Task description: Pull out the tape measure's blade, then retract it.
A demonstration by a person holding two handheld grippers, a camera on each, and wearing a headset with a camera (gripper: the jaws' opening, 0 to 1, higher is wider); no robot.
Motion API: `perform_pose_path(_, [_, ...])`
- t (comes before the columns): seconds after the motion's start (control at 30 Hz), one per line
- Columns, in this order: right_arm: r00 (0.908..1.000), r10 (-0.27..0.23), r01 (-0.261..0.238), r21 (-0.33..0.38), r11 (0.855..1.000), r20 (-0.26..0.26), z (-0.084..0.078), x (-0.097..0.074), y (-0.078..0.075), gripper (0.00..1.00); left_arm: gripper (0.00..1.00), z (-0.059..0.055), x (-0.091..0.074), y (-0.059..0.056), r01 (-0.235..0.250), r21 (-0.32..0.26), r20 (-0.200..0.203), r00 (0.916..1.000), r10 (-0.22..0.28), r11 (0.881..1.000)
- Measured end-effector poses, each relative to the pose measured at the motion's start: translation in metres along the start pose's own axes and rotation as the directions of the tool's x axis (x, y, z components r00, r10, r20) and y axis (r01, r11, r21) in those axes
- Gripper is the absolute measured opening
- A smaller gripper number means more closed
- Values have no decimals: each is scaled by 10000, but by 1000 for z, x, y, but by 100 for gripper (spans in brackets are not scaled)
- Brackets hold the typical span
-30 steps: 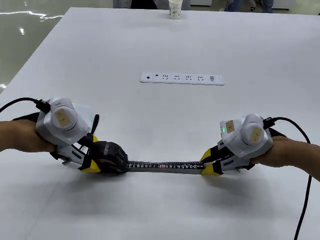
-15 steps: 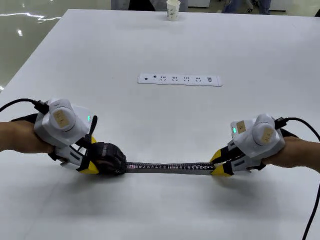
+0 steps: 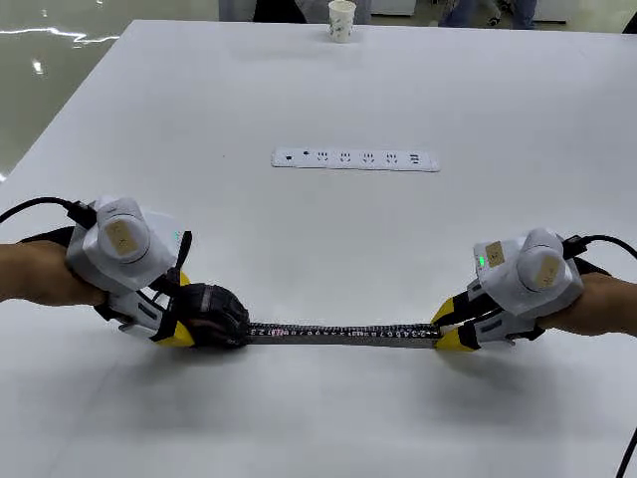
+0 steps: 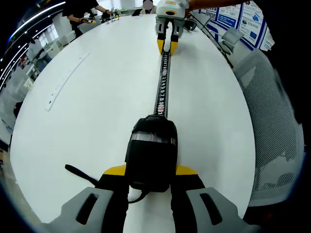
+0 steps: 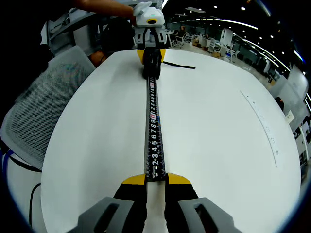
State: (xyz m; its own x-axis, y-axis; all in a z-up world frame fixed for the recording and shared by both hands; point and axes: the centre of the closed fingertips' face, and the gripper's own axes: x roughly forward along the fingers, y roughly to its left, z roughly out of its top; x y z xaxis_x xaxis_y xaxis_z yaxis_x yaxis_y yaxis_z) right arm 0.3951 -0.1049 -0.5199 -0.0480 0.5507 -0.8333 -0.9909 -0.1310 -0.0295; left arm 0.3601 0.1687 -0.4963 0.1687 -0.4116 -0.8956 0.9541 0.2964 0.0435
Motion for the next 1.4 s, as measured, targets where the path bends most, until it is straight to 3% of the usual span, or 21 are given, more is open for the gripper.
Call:
perform_pose_path(0.87, [9988,33,-41,-151,9999,-487,-1,0,-1,12,28,0,-1,0,-137,177,-208,9997,141,9997])
perform_pose_path(1.4, [9986,-263,271,175,9995,-451,0,-3,-2,13,35,-3,-6,-1,-364,-223,-203,9991,359,9991])
